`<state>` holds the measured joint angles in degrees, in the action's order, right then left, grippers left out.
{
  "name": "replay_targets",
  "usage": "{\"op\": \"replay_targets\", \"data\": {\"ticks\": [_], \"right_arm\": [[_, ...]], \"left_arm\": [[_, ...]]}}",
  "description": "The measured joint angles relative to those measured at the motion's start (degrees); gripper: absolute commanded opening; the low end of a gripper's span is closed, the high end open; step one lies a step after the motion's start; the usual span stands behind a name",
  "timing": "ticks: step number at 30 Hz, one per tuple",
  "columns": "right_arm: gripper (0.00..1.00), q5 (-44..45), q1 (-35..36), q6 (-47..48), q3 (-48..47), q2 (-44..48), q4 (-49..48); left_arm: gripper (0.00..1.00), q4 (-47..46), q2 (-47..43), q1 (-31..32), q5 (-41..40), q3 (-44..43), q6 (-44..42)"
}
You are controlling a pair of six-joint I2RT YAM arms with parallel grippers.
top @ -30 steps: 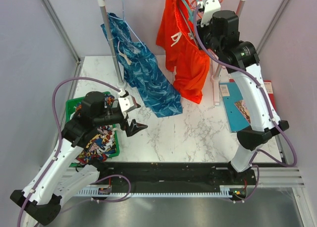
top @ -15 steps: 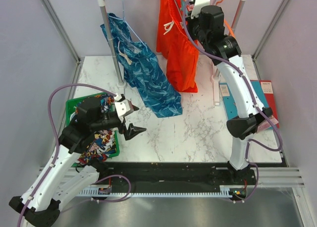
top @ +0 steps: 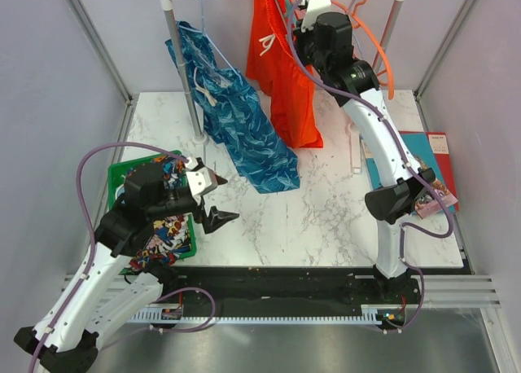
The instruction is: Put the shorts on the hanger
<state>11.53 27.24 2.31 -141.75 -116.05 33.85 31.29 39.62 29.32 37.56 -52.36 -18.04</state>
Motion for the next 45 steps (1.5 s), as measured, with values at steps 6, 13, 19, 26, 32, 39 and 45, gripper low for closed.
{"op": "replay_targets", "data": {"ticks": [6, 13, 19, 26, 32, 39, 45], "right_arm": [[0.00, 0.5, 3.2, 0.6, -0.2, -1.6, -3.5], [0.00, 1.4, 7.1, 2.3, -0.7, -3.4, -7.2], [0.00, 2.4, 8.7, 3.4, -1.8, -6.1, -11.4], [0.00, 3.0, 10.6, 4.5, -1.9, -7.2, -14.6], [0.23, 4.0, 12.3, 5.6, -1.9, -7.5, -16.4], [0.75, 4.8, 13.0, 7.1, 3.8, -4.2, -21.1], [0.91, 4.9, 13.2, 8.2, 12.2, 5.6, -21.1]], "left_arm": [[0.99, 0.0, -1.0, 0.0, 0.0, 1.1, 0.0], [0.99, 0.1, -2.4, 0.0, 0.0, 1.7, 0.0], [0.99, 0.2, -3.6, 0.0, 0.0, 2.2, 0.0], [0.99, 0.5, -5.2, 0.0, 0.0, 3.1, 0.0], [0.99, 1.2, -5.5, 0.0, 0.0, 3.5, 0.3], [0.99, 1.4, -5.4, 0.0, -0.2, 3.5, 1.3], [0.99, 1.6, -4.6, 0.0, -1.6, 3.4, 2.2]]}}
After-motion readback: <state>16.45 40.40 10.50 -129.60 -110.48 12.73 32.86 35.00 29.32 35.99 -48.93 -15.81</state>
